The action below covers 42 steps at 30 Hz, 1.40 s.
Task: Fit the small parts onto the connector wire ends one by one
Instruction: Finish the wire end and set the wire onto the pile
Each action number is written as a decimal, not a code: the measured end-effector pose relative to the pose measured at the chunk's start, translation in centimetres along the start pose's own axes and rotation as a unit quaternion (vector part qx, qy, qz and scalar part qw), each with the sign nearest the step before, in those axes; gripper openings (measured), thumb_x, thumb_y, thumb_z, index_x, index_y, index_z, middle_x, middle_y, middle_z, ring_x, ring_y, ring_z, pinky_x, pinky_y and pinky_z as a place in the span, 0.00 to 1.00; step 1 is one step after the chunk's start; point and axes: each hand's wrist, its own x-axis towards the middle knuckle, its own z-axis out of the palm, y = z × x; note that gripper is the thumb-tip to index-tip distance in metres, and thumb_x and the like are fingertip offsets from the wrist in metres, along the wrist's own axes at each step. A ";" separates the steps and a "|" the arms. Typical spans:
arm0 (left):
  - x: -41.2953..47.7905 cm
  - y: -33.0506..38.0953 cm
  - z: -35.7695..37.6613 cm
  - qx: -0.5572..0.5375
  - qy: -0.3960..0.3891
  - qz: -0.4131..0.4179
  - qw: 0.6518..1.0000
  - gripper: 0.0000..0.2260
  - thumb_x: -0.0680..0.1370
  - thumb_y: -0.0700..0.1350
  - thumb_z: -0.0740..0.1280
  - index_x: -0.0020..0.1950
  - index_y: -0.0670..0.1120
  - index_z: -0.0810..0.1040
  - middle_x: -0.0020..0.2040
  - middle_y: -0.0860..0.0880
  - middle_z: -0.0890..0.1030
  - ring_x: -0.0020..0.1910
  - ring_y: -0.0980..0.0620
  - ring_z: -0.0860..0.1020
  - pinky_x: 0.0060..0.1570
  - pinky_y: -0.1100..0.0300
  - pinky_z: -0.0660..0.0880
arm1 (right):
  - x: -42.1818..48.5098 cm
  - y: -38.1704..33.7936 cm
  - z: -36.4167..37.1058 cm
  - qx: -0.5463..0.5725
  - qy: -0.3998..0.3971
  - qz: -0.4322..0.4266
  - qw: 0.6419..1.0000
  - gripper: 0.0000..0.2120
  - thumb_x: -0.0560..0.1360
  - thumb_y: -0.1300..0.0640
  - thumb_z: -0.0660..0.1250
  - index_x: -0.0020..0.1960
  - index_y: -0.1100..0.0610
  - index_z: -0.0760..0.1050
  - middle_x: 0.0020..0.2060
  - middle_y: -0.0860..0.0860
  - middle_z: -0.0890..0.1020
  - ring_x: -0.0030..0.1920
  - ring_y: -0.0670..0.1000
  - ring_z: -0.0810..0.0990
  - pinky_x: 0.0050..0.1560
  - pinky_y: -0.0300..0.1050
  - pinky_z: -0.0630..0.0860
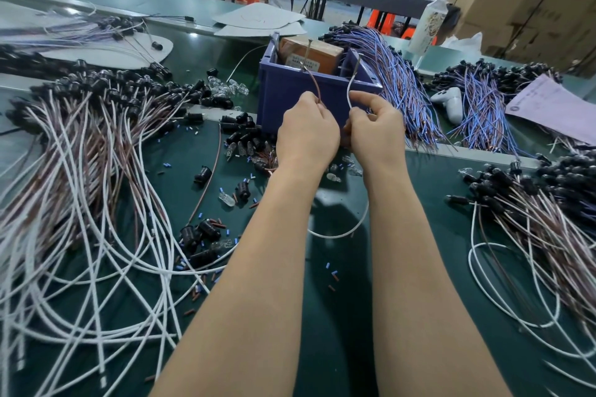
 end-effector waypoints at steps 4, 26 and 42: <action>0.0 -0.1 0.1 -0.002 0.000 -0.005 1.000 0.10 0.81 0.44 0.53 0.55 0.43 0.72 0.48 0.42 0.82 0.51 0.43 0.79 0.55 0.49 0.74 | 0.0 0.0 -0.1 -0.004 -0.004 -0.002 1.000 0.14 0.76 0.65 0.58 0.57 0.56 0.77 0.33 0.51 0.76 0.37 0.53 0.75 0.52 0.61 0.77; 0.4 -0.3 -0.6 -0.023 -0.012 -0.008 1.000 0.10 0.82 0.43 0.53 0.53 0.45 0.73 0.48 0.42 0.82 0.50 0.42 0.79 0.52 0.46 0.76 | -0.2 -0.2 -0.1 -0.005 -0.001 0.003 1.000 0.15 0.76 0.65 0.58 0.58 0.55 0.77 0.31 0.50 0.75 0.33 0.48 0.73 0.48 0.53 0.77; 0.5 -0.4 -0.6 -0.022 -0.015 0.003 1.000 0.10 0.82 0.43 0.53 0.53 0.46 0.73 0.47 0.44 0.83 0.49 0.45 0.79 0.52 0.48 0.77 | -0.4 -0.4 -0.1 -0.017 -0.005 -0.002 1.000 0.14 0.76 0.64 0.58 0.56 0.53 0.77 0.34 0.50 0.76 0.36 0.50 0.74 0.49 0.54 0.77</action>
